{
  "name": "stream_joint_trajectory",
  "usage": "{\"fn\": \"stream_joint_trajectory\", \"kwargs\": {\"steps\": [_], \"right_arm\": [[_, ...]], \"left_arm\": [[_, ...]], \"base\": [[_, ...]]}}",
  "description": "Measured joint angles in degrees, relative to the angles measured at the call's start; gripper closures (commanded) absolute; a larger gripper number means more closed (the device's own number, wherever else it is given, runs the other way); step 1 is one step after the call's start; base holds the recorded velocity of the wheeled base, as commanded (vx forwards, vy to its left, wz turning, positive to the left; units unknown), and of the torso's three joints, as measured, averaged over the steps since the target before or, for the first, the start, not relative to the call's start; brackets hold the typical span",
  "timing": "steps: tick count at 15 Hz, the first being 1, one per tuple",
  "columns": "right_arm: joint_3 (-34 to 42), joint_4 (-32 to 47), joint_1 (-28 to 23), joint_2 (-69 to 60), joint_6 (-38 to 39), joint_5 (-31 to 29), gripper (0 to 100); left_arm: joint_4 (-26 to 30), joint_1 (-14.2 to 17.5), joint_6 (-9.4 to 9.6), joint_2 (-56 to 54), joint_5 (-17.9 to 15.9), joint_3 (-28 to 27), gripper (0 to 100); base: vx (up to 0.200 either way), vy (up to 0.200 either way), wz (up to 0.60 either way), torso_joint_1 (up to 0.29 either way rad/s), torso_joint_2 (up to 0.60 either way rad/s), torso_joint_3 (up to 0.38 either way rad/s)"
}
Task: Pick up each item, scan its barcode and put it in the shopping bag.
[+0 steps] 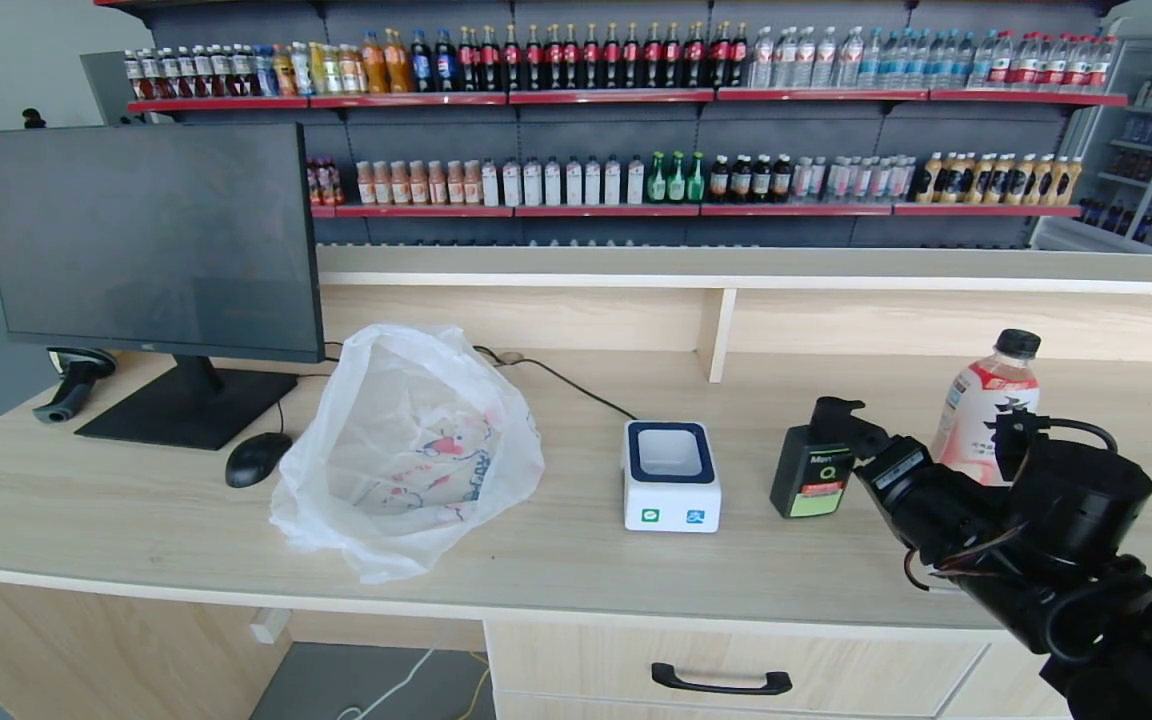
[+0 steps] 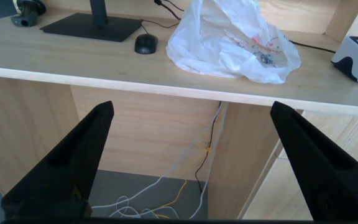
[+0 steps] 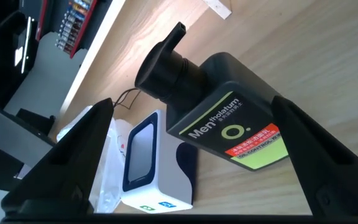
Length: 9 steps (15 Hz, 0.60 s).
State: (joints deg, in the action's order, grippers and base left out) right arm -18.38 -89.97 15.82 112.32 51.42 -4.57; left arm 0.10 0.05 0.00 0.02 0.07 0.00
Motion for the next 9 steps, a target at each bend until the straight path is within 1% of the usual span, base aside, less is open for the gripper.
{"fn": "stream_joint_trajectory", "kwargs": {"steps": [9], "right_arm": [[-1.67, 0.02, 0.00, -0.20, 0.04, -0.10, 0]], "left_arm": [[0.00, 0.00, 0.00, 0.00, 0.00, 0.00, 0]], "base": [[0.000, 0.000, 0.00, 0.000, 0.00, 0.000]]}}
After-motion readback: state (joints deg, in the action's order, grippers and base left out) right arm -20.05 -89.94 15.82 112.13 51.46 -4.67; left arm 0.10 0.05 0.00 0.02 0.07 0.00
